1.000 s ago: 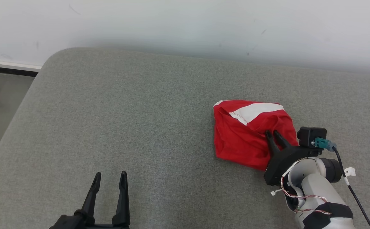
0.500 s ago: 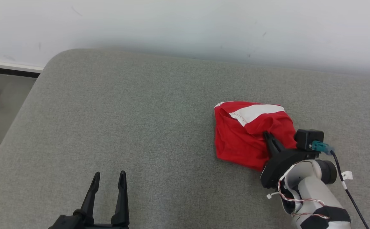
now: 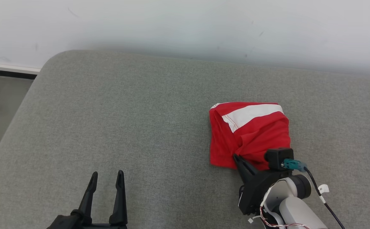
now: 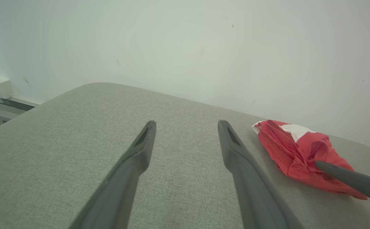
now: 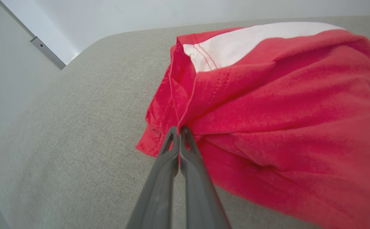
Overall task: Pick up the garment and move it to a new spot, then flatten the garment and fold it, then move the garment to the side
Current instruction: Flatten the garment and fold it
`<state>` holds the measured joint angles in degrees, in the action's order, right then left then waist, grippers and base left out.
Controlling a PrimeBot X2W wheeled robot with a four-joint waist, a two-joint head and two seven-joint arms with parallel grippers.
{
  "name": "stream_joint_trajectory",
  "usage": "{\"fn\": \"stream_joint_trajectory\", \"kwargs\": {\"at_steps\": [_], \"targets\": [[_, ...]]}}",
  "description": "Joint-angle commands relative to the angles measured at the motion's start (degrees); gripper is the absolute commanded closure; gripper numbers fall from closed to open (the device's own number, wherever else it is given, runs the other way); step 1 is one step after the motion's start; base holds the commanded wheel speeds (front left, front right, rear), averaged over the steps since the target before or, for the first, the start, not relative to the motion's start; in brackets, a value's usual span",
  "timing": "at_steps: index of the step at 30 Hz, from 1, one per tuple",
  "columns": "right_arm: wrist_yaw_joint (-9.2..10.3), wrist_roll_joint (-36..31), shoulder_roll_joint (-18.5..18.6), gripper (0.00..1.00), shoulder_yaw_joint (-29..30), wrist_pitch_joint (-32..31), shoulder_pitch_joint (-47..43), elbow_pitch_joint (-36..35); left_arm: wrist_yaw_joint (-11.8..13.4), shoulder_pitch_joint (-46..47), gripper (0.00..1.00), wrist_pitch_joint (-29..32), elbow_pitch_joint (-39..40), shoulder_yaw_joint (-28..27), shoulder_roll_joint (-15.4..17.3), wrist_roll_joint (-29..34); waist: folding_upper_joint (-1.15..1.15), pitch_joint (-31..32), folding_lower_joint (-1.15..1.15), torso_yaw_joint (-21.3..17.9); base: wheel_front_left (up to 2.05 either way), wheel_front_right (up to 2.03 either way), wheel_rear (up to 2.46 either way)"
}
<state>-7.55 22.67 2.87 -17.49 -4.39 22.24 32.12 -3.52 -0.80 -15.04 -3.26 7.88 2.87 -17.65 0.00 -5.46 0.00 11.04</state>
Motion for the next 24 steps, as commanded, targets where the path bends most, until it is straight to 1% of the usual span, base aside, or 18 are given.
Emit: {"fn": "stream_joint_trajectory", "kwargs": {"at_steps": [1,4,10,13,18,24], "targets": [[0.14,-0.19,0.04,1.00,-0.29,-0.38,-0.47,-0.42,0.02,0.46,0.00,-0.16,-0.05,0.00,0.03,-0.32,0.00,0.01,0.00,0.13,0.00,0.00,0.00],[0.14,-0.59,0.01,1.00,-1.56,-1.97,-1.27,-1.56,-0.04,0.36,0.00,-0.16,-0.13,-0.15,0.03,-0.40,0.00,0.12,0.00,0.42,0.00,0.00,0.00],[0.14,-0.24,0.04,1.00,-4.30,-4.07,-2.91,-6.40,0.10,-0.39,0.00,-0.16,0.07,-0.51,0.03,-0.61,0.00,0.41,0.00,0.50,0.00,0.00,0.00],[0.14,-1.22,0.05,1.00,-4.03,-5.63,-3.77,-7.68,0.18,-0.44,0.00,-0.16,0.08,-0.49,0.03,-0.68,0.00,0.57,0.00,0.28,0.00,0.00,0.00],[0.14,-4.09,0.03,1.00,-2.96,-8.58,-4.92,-6.50,0.20,-0.43,0.00,-0.16,-0.08,-0.18,0.03,-0.59,0.00,0.83,0.00,-0.07,0.00,0.00,0.00],[0.14,-6.31,0.03,1.00,-3.54,-11.17,-3.04,-3.03,-0.01,-0.49,0.00,-0.16,-0.37,0.02,0.03,-0.36,0.00,1.11,0.00,-0.07,0.00,0.00,0.00]]}}
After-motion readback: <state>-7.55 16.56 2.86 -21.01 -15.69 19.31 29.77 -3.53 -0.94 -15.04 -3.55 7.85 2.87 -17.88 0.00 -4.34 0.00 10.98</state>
